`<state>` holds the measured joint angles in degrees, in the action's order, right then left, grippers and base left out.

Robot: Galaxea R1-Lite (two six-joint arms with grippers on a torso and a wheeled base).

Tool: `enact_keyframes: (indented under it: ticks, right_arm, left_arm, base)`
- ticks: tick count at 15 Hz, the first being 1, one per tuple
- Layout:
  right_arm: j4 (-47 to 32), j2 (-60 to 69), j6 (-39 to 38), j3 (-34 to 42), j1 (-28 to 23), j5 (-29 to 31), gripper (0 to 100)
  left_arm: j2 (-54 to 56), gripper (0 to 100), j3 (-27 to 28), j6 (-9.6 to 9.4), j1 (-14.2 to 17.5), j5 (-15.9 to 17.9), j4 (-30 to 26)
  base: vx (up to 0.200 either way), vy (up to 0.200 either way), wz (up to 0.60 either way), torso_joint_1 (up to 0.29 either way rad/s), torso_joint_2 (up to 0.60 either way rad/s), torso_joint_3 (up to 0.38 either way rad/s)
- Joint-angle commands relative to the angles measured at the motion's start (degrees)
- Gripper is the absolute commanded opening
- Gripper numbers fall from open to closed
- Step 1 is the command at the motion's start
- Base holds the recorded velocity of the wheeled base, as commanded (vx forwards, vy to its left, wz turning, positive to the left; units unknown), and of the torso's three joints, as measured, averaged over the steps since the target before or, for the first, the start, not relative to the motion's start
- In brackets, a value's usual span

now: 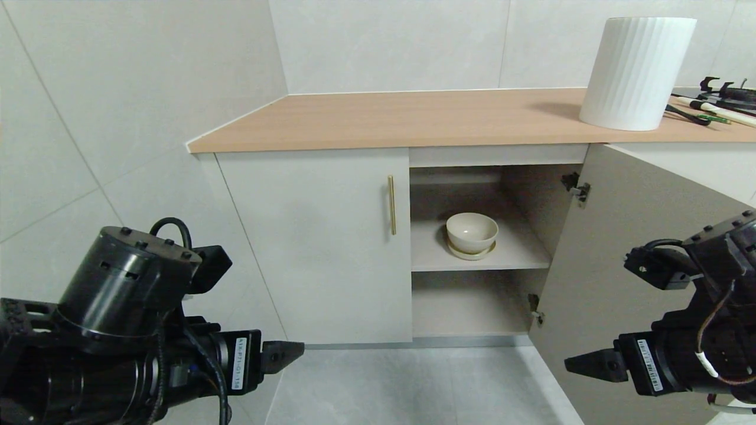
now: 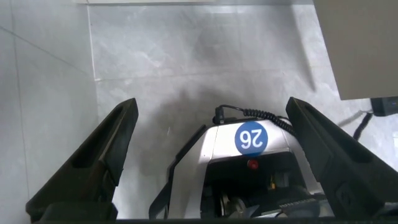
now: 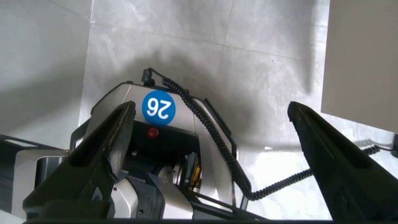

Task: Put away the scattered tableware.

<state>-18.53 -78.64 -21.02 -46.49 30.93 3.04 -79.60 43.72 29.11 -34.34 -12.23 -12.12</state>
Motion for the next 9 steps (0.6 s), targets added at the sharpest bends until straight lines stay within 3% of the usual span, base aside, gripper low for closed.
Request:
enact_keyframes:
  ticks: [1, 2, 9]
  right_arm:
    - [-0.02, -0.11, 0.01, 0.00, 0.01, 0.04, 100]
    - [-0.02, -0.11, 0.01, 0.00, 0.01, 0.04, 100]
    - [-5.20, 3.23, 0.71, -0.53, 0.63, -0.49, 100]
  left_arm:
    - [-0.11, 100, -0.03, -0.02, -0.02, 0.01, -0.01]
    - [-0.11, 100, -0.12, -0.02, -0.02, 0.01, -0.01]
    - [-0.29, 100, -0.56, -0.99, -0.02, -0.60, 0.08]
  base:
    - [0.000, 0.000, 0.00, 0.000, 0.00, 0.000]
    - [0.000, 0.000, 0.00, 0.000, 0.00, 0.000]
    - [0.000, -0.200, 0.00, 0.003, 0.01, 0.002]
